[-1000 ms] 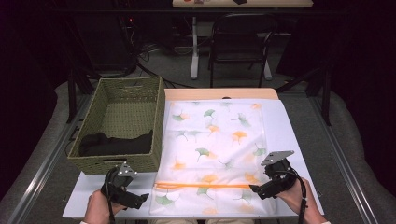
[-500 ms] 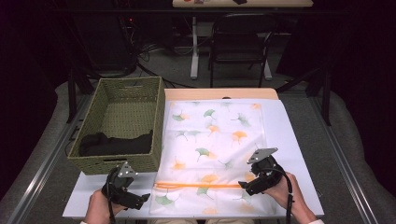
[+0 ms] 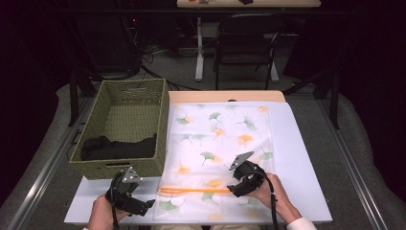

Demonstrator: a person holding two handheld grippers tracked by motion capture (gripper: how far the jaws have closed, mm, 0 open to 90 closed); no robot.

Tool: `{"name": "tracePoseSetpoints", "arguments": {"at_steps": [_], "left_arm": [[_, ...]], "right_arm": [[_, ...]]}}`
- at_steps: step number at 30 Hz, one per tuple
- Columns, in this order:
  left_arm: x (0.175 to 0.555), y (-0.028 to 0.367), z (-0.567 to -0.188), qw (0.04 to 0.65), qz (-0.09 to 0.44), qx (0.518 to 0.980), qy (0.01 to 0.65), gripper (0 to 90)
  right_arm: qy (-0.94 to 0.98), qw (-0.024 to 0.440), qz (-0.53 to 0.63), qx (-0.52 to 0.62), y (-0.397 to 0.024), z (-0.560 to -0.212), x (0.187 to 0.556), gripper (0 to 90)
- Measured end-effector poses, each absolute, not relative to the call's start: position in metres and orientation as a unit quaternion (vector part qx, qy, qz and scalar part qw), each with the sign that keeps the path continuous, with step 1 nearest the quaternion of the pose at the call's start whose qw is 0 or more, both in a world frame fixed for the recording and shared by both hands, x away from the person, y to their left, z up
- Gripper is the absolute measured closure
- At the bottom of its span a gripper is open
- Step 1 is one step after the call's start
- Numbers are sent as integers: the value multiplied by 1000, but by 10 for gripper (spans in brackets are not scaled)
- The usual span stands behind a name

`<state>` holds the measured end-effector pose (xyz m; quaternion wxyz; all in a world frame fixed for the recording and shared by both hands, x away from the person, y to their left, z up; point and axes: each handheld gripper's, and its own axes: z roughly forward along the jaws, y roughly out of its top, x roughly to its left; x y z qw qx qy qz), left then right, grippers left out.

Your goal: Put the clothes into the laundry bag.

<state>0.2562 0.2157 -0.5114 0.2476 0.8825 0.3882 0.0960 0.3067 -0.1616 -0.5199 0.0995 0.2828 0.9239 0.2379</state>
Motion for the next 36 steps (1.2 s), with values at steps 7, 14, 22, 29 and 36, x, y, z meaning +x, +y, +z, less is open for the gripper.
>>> {"name": "tracePoseSetpoints", "arguments": {"at_steps": [7, 14, 22, 29, 36], "left_arm": [[256, 214, -512, 247, 92, 886, 382, 22], [256, 210, -512, 253, 86, 890, 369, 21], [259, 203, -513, 254, 76, 896, 357, 20], [261, 199, -513, 258, 59, 898, 350, 20], [263, 195, -514, 258, 66, 900, 344, 20]], "right_arm": [[935, 94, 217, 266, -146, -533, 312, 389], [937, 72, 220, 263, -144, -539, 313, 345], [939, 56, 217, 262, -142, -541, 314, 268], [931, 60, 227, 279, -147, -539, 319, 430], [924, 69, 232, 296, -149, -538, 319, 571]]}}
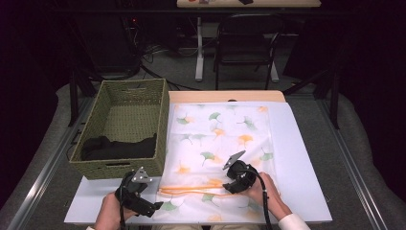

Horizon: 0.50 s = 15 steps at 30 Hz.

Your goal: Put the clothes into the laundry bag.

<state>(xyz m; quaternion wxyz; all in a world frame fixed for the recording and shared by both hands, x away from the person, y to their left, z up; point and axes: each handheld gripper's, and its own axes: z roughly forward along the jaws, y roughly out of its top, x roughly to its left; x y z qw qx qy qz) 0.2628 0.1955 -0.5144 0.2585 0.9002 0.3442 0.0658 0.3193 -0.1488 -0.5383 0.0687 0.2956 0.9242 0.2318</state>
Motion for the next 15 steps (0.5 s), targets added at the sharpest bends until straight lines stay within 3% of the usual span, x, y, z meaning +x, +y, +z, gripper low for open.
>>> {"name": "tracePoseSetpoints", "arguments": {"at_steps": [2, 7, 10, 15], "left_arm": [[264, 195, -515, 264, 55, 899, 346, 19], [265, 195, -515, 263, 54, 902, 337, 19], [266, 195, -515, 262, 54, 903, 337, 19], [266, 195, -515, 262, 54, 903, 337, 19]], "right_arm": [[917, 67, 237, 314, -153, -538, 323, 675], [915, 79, 241, 314, -155, -538, 325, 827], [918, 94, 233, 307, -151, -537, 323, 871], [919, 97, 231, 306, -150, -537, 323, 872]]}}
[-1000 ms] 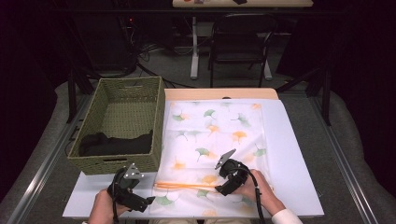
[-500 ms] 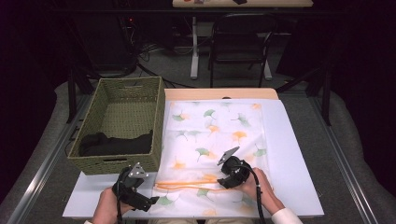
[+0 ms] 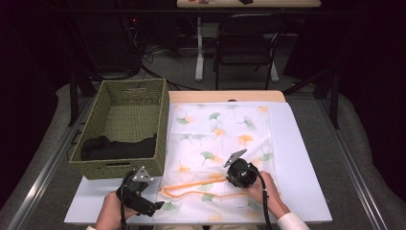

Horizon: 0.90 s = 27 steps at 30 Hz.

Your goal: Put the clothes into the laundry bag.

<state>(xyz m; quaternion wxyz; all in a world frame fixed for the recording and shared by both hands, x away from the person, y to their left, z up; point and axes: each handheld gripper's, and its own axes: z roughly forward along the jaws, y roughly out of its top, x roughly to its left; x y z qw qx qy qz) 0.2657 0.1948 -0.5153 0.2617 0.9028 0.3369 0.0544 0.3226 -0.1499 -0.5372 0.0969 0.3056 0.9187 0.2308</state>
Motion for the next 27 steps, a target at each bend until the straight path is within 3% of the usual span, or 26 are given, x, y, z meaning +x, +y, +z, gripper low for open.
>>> {"name": "tracePoseSetpoints", "arguments": {"at_steps": [4, 7, 13, 16, 20, 24, 27], "left_arm": [[267, 194, -516, 258, 58, 903, 338, 21], [269, 192, -517, 255, 53, 905, 337, 21], [266, 189, -518, 252, 53, 907, 334, 21], [268, 191, -519, 252, 52, 907, 334, 20], [269, 191, -519, 255, 50, 907, 332, 17], [265, 190, -516, 263, 53, 907, 325, 2], [263, 194, -514, 281, 48, 901, 328, 0]], "right_arm": [[911, 123, 244, 309, -149, -531, 323, 872], [913, 128, 233, 308, -146, -536, 326, 823], [914, 105, 241, 309, -149, -539, 327, 677], [911, 84, 253, 315, -154, -541, 331, 668], [912, 84, 252, 312, -154, -541, 332, 697], [909, 96, 261, 309, -153, -542, 328, 879], [912, 105, 253, 307, -151, -540, 327, 884]]}}
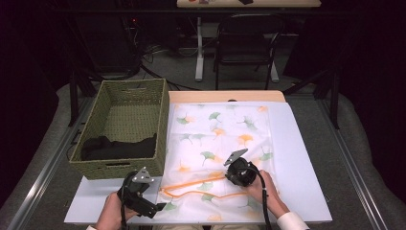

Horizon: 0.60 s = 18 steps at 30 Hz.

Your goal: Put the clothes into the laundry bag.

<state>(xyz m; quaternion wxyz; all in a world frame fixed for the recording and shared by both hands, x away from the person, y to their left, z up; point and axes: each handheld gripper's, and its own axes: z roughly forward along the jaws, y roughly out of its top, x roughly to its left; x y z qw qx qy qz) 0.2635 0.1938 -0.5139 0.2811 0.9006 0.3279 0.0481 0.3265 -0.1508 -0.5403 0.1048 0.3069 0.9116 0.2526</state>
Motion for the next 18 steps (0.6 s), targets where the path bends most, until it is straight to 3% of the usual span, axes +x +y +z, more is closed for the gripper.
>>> {"name": "tracePoseSetpoints", "arguments": {"at_steps": [11, 18], "left_arm": [[261, 202, -502, 300, 62, 902, 305, 0], [261, 197, -491, 278, 69, 912, 293, 6]], "right_arm": [[898, 137, 292, 300, -155, -514, 321, 884], [901, 140, 292, 289, -157, -511, 320, 885]]}}
